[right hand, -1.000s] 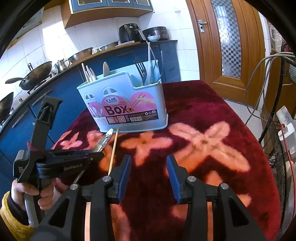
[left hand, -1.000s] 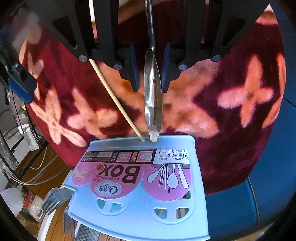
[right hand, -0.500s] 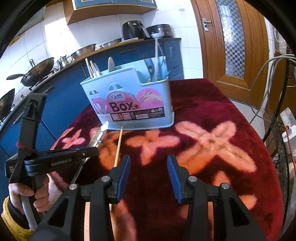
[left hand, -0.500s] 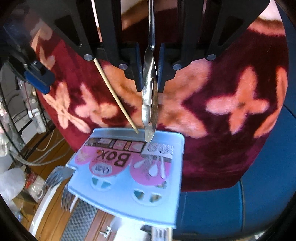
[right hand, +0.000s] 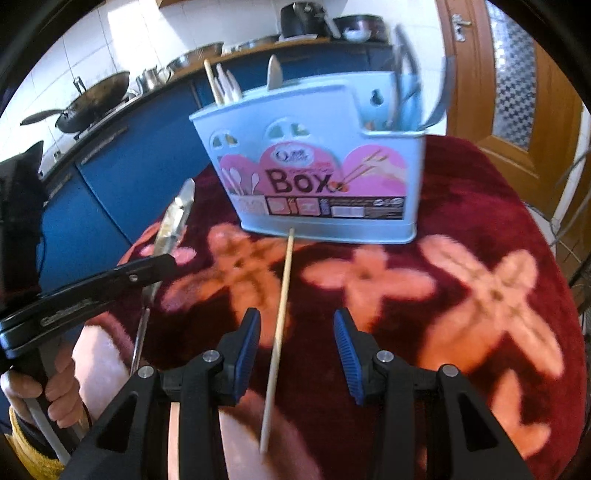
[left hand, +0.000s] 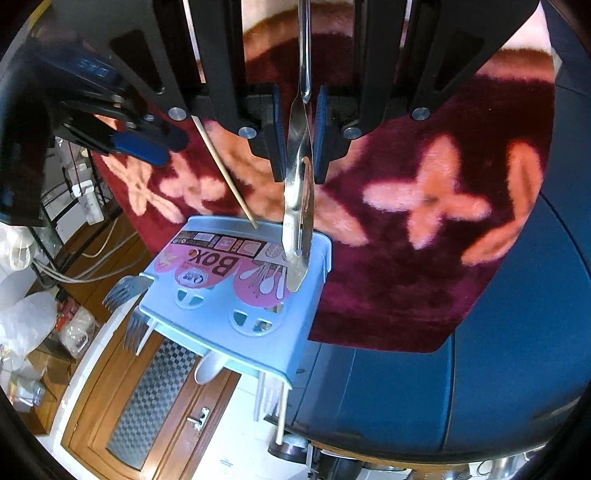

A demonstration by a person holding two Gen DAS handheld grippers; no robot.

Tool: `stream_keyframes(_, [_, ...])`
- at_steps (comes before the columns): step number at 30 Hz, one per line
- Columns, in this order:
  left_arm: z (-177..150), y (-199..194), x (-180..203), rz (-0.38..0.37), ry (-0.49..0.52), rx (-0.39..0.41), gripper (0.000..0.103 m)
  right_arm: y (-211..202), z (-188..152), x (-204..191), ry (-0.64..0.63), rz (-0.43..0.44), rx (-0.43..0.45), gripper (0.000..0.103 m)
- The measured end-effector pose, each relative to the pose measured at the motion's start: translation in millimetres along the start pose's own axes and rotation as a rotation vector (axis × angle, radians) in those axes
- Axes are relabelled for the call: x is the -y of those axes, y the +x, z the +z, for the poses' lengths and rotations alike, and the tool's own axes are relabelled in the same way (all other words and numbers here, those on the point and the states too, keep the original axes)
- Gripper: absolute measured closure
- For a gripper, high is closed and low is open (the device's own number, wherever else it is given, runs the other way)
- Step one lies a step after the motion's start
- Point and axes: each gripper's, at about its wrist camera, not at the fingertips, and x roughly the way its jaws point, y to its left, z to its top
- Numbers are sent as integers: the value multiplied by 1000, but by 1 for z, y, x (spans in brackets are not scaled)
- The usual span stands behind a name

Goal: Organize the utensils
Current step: 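Grasp the silver knife with the left tool while the right tool grasps the wooden chopstick, then lift the knife and chopstick upright and carry both over the blue caddy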

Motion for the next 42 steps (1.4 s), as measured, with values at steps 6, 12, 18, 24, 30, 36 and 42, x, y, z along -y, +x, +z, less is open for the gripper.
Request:
stream_keyframes(6, [0, -8, -5, -12, -9, 35, 91, 26, 12, -7, -15, 6, -70, 62])
stream_keyframes(12, [1, -13, -8, -21, -15, 59, 91, 46, 20, -17, -51, -23, -120, 67])
stream_keyframes(18, [2, -16, -9, -39, -16, 80, 91, 59, 23, -14, -30, -33, -139, 89])
stream_keyframes(24, [1, -21, -4, -47, -10, 94, 92, 46, 20, 2, 36, -3, -120, 97])
stream_keyframes(30, [0, -28, 3, -60, 7, 114, 93, 8, 7, 13, 84, 46, -38, 97])
stream_keyframes(36, [-1, -35, 13, -84, 38, 128, 93, -27, 0, 18, 105, 81, 65, 97])
stream_keyframes(42, [-1, -45, 24, -106, 58, 159, 95, -64, -2, 17, 84, 68, 182, 97])
